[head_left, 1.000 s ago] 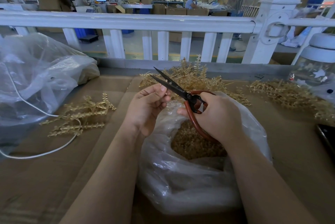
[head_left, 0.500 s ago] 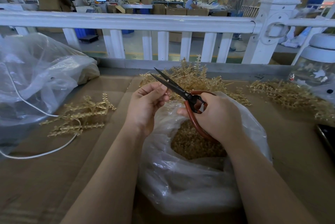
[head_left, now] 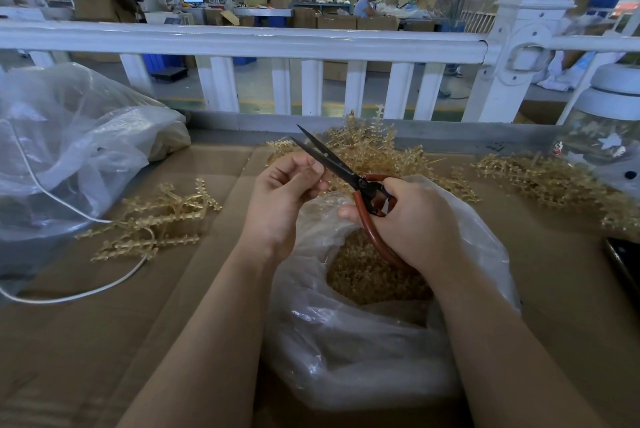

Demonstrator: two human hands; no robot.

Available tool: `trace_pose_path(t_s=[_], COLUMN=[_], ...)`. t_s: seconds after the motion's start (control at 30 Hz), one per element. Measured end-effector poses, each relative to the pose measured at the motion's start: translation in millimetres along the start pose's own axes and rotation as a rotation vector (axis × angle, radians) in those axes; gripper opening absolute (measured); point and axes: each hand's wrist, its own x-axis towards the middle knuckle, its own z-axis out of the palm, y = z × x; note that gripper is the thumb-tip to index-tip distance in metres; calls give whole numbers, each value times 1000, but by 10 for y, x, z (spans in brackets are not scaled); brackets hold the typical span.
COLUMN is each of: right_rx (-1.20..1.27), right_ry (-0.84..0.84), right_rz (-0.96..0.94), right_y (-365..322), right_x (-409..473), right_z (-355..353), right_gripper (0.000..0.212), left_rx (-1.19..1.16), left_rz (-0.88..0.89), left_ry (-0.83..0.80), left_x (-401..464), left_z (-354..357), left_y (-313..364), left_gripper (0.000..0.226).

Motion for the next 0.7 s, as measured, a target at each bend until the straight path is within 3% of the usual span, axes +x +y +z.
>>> trace_pose_path(t_s=[0.1,0.37,0.57,0.7], right_rx=[-33,-53,-34,21], right_ry=[42,71,81,-11], right_rz=[-19,-17,-23,17], right_y=[-29,-20,-37,-8], right_x=[-6,2,-6,8], right_z=[-26,-14,-10,16], right_gripper=[51,66,50,75], left_rx=[5,34,34,-4], left_rz=[7,25,-8,-89], left_ry=[6,5,10,76], left_x=[6,11,10,13], left_z=[-13,-29,-28,-10], left_y=[-15,-29,-19,-37], left_gripper=[12,10,16,24])
